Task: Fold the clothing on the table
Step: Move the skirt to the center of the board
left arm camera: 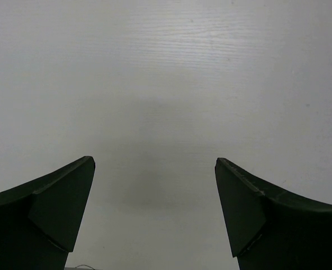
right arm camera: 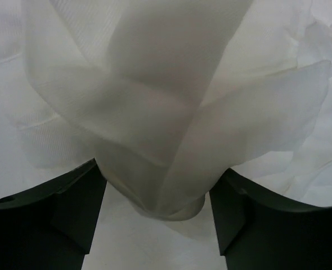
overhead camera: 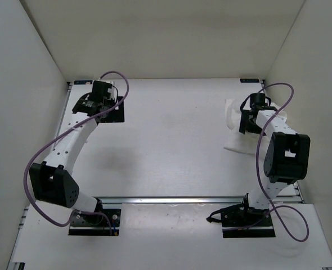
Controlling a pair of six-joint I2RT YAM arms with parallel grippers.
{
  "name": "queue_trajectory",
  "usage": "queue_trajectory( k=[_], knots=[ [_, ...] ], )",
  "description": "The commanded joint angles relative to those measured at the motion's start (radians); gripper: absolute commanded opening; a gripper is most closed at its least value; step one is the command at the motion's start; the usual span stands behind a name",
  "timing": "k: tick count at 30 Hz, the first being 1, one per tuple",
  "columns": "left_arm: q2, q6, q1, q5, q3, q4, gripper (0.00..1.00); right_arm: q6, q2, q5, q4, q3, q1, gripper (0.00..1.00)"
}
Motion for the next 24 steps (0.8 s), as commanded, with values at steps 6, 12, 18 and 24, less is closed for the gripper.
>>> queue_trajectory(
  k=[6,12,18,24],
  knots=[
    [0.069,-0.038,0.054,0.199,0.013,-0.053,0.98,-0.047,0.109,0.051,0.128,0.036,0.061,0.03],
    [-0.008,-0.107,0.08,0.265,-0.067,0.068,0.99,-0.014,0.104,-0.079,0.07,0.274,0.23,0.0],
    [-0.016,-0.111,0.082,0.239,-0.081,0.103,0.98,0.055,0.166,-0.317,-0.063,0.943,0.469,0.0],
    [-0.056,-0.116,0.084,0.221,-0.086,0.116,0.98,0.13,0.039,-0.417,0.047,0.861,0.46,0.0]
  ],
)
